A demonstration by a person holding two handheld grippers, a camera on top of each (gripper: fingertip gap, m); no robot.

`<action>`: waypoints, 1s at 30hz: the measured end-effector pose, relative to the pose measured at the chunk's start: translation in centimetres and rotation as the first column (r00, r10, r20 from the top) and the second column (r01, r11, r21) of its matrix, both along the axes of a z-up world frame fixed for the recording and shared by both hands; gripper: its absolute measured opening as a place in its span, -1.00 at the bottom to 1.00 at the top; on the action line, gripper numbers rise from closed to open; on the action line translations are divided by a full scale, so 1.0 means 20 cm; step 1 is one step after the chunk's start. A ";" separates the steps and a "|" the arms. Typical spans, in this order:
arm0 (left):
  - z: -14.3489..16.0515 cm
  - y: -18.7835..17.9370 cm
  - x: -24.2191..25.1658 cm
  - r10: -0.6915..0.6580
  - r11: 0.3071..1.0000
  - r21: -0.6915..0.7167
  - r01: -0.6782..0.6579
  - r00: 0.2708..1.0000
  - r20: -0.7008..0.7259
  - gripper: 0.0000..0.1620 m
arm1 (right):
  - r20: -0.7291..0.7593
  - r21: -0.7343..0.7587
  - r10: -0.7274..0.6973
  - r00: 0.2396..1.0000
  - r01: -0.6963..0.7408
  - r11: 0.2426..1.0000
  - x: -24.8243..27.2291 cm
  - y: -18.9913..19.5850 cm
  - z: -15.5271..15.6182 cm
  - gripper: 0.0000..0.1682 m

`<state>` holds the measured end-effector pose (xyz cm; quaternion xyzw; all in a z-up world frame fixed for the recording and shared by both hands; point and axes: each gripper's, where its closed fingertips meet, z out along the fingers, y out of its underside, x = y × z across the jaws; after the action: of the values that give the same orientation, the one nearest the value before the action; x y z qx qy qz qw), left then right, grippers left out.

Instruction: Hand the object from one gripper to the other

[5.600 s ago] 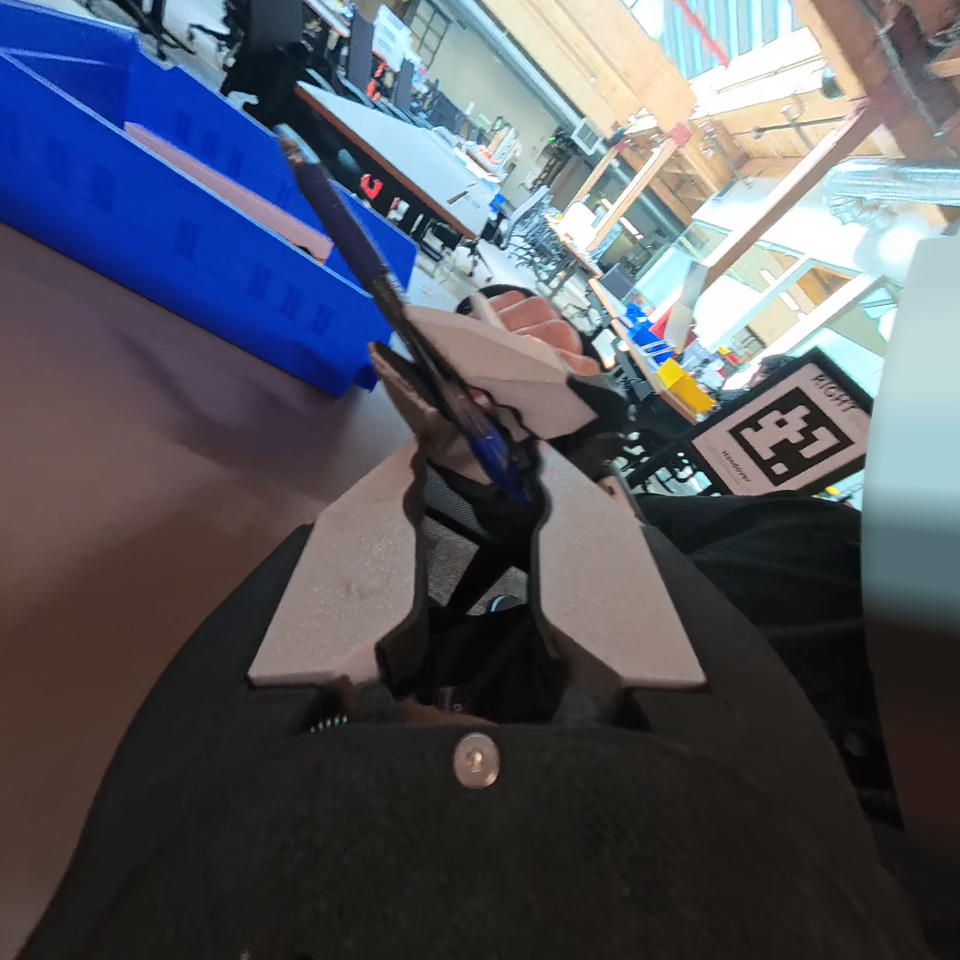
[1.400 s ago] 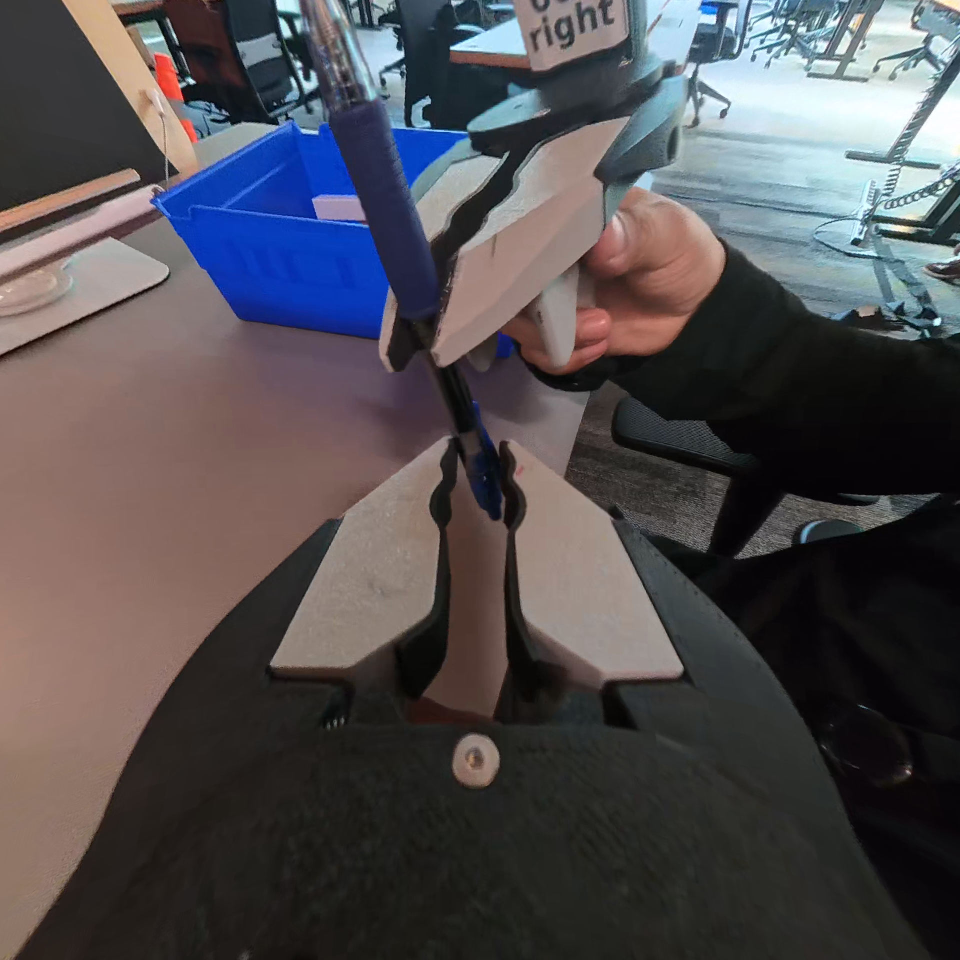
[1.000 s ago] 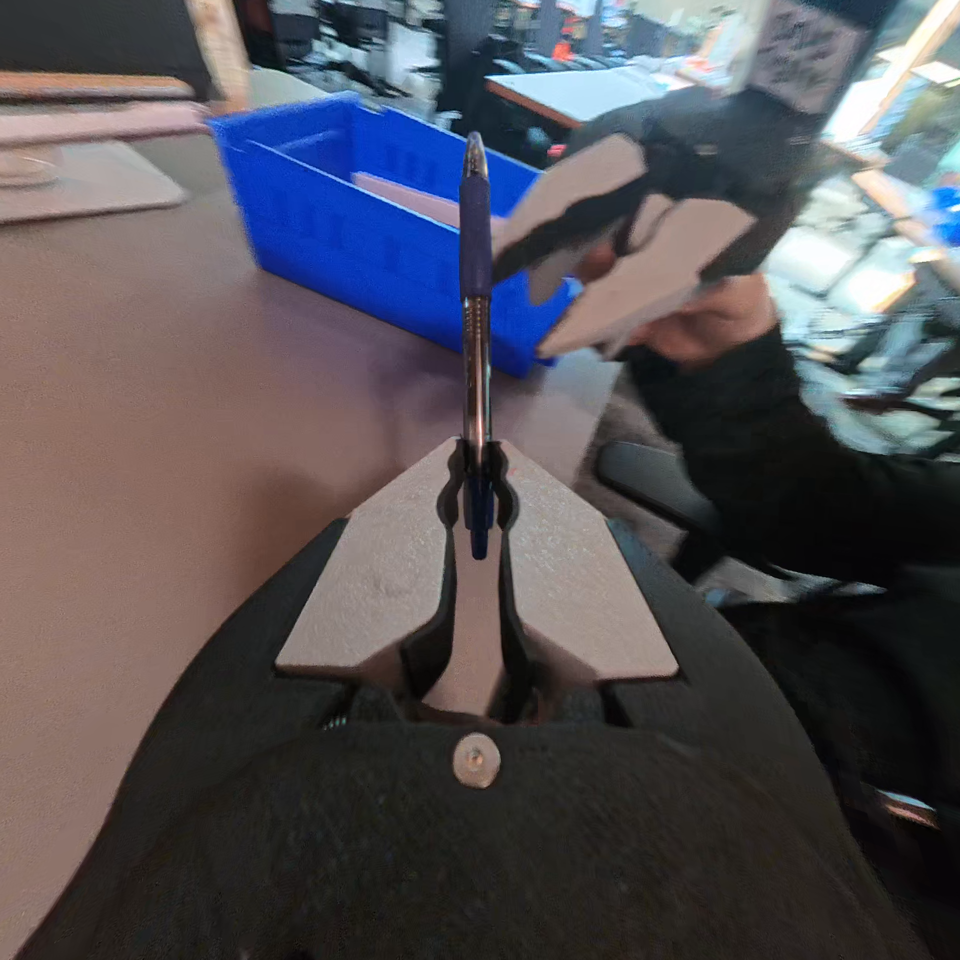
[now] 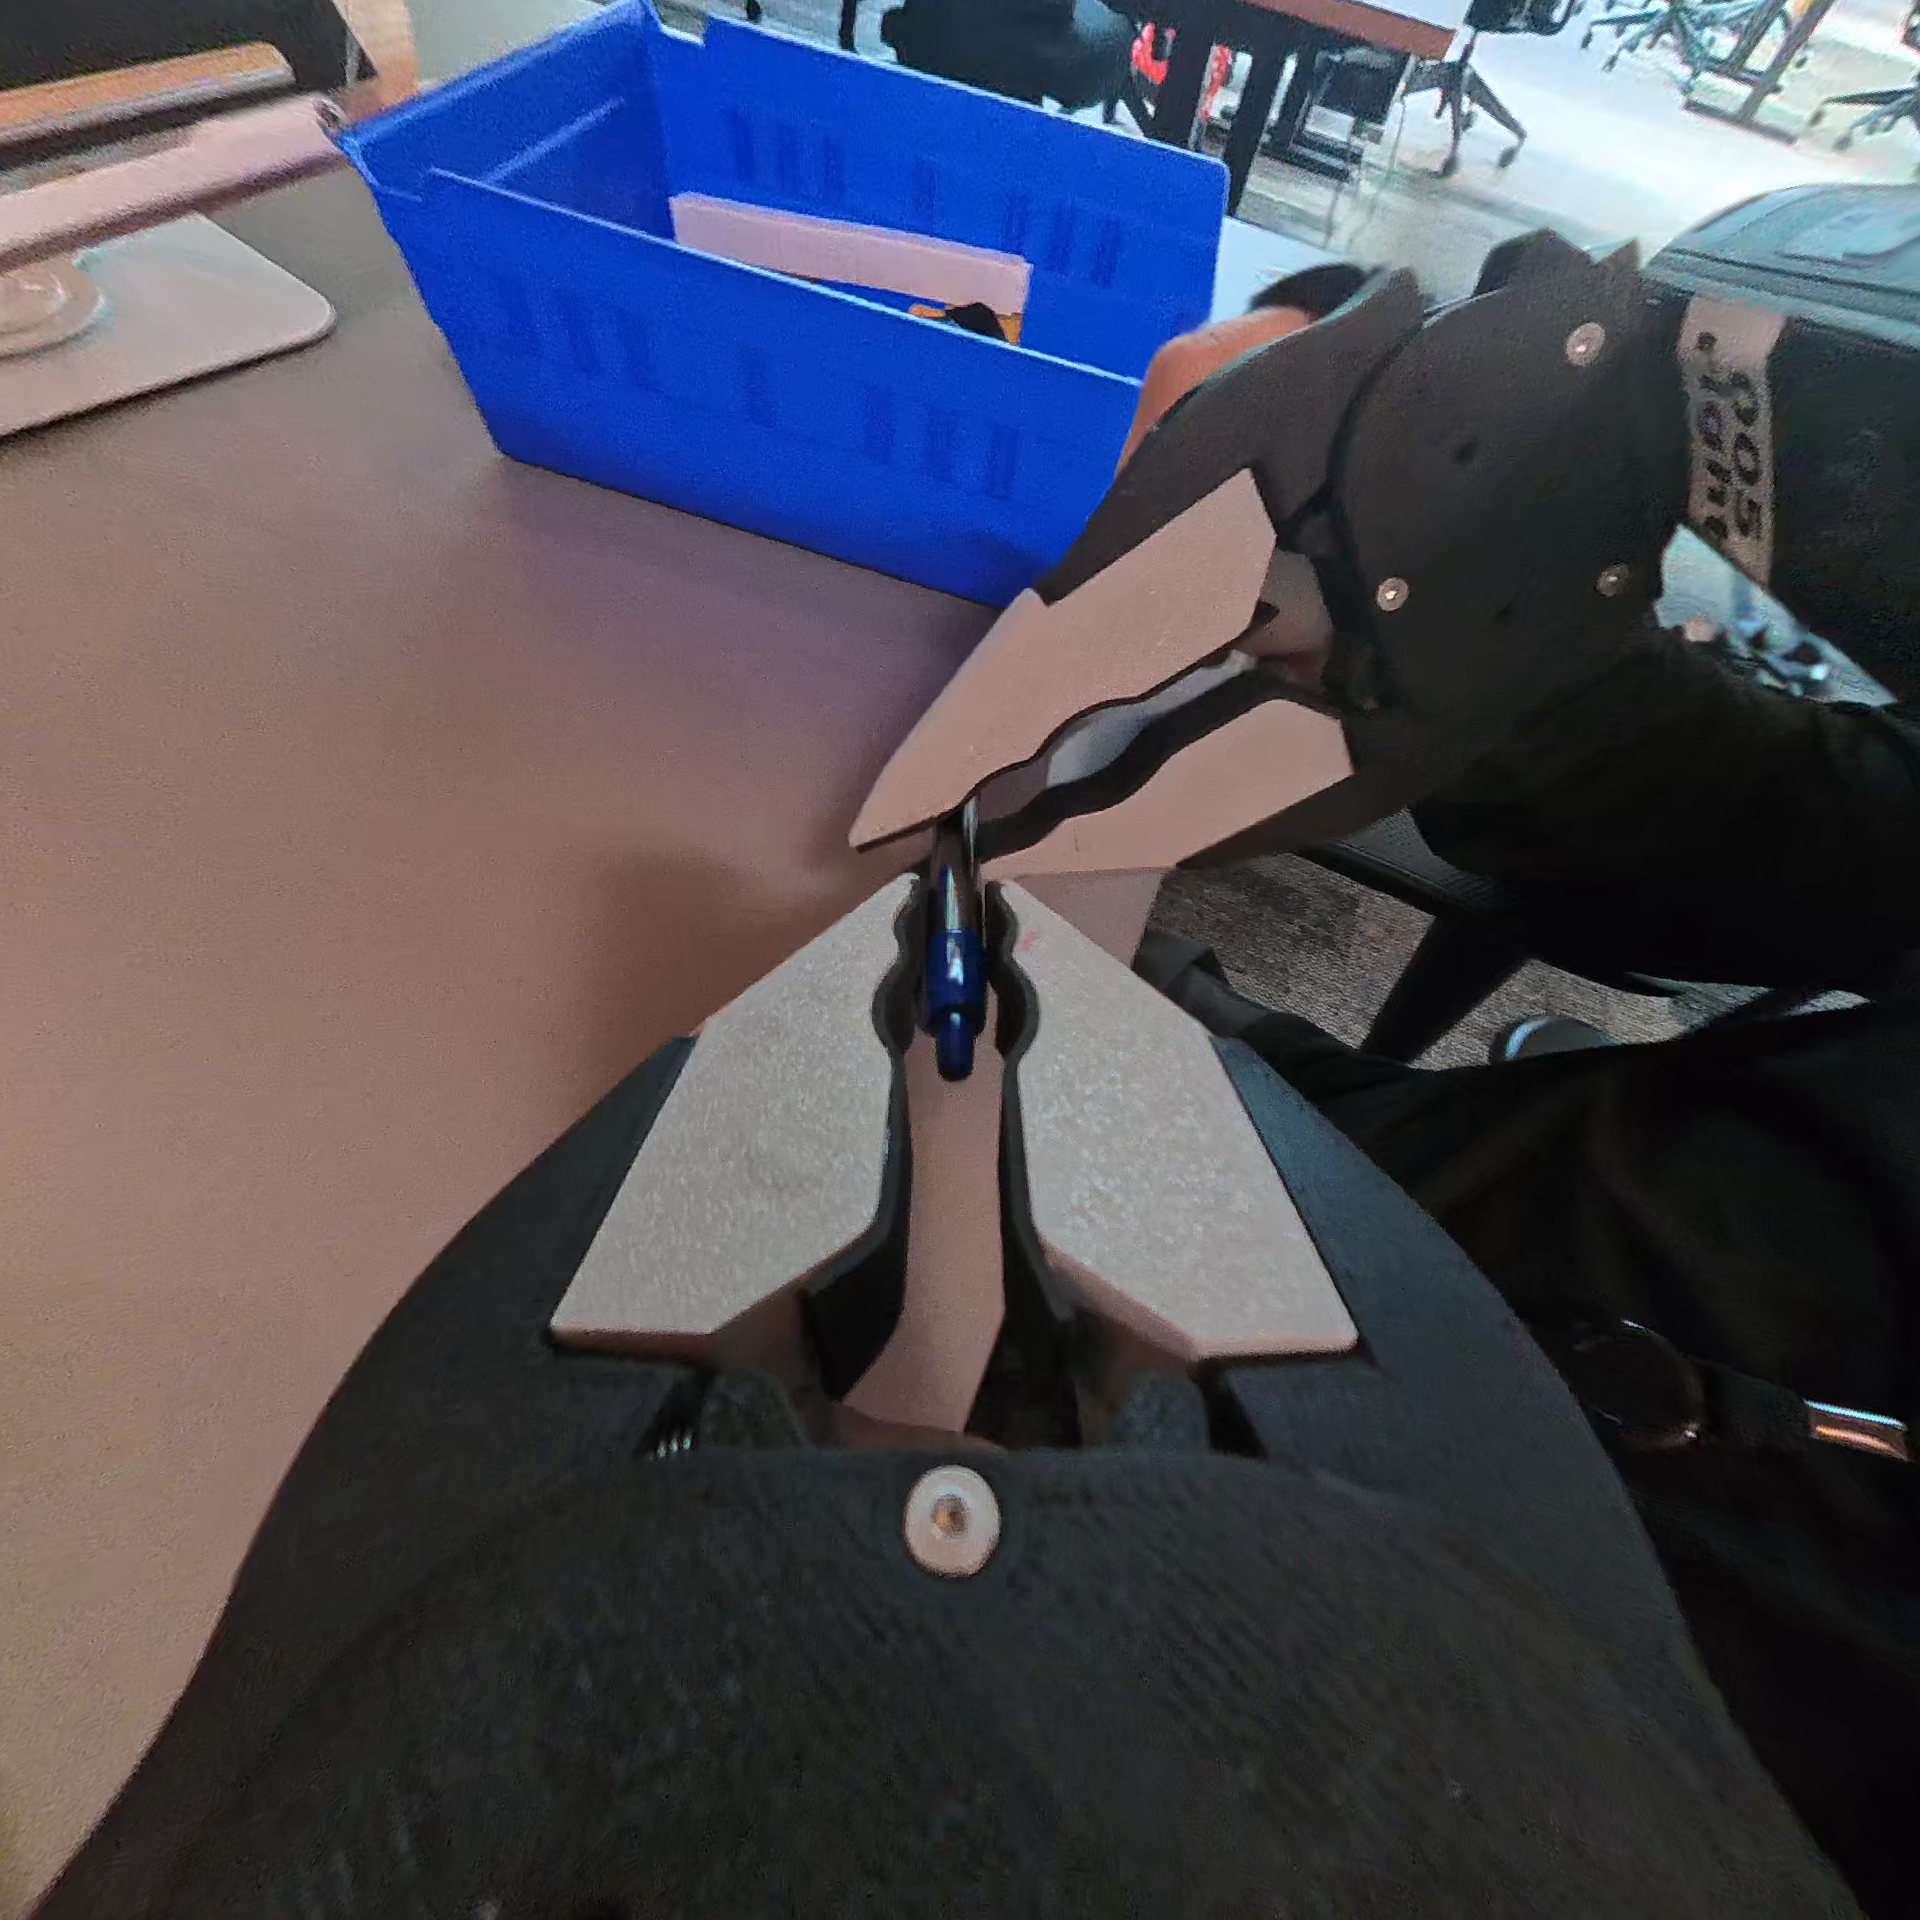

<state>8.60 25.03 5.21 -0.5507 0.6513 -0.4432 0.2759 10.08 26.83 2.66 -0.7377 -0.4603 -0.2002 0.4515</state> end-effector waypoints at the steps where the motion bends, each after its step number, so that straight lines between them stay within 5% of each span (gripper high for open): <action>1: 0.02 0.01 0.00 0.013 1.000 0.007 -0.013 1.000 0.023 -0.90 | -0.033 -0.008 -0.014 0.999 0.013 1.000 0.00 0.01 0.00 -0.92; 7: 0.13 0.19 -0.01 0.172 0.982 0.059 -0.182 0.974 0.147 -0.64 | -0.487 -0.037 -0.082 0.870 0.072 0.997 0.07 0.11 0.07 -0.92; 11: 0.13 0.32 0.01 0.254 0.963 0.034 -0.266 0.947 0.196 -0.60 | -0.833 -0.046 0.002 0.553 -0.073 0.996 0.06 0.11 0.16 -0.92; 14: 0.07 0.43 0.06 0.314 0.941 0.052 -0.335 0.919 0.239 -0.59 | -0.937 0.004 0.067 0.343 -0.181 0.983 0.04 0.09 0.21 -0.92; 21: -0.08 0.56 0.13 0.378 0.890 0.128 -0.438 0.865 0.330 -0.57 | -0.936 0.030 0.100 0.337 -0.207 0.978 0.00 0.12 0.15 -0.92; 26: 0.08 0.54 0.09 0.353 0.893 0.049 -0.448 0.763 0.542 -0.71 | -0.896 0.088 0.117 0.428 -0.087 0.992 0.06 0.15 0.17 -0.92; 30: 0.09 0.51 0.08 0.320 0.907 0.050 -0.417 0.763 0.561 -0.68 | -0.911 0.073 0.052 0.410 0.036 0.997 0.16 0.19 0.16 -0.92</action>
<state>10.26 35.18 7.10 -0.4946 0.4608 -0.4590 0.5765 13.29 30.60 5.88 -0.7068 -0.1360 0.2163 0.6596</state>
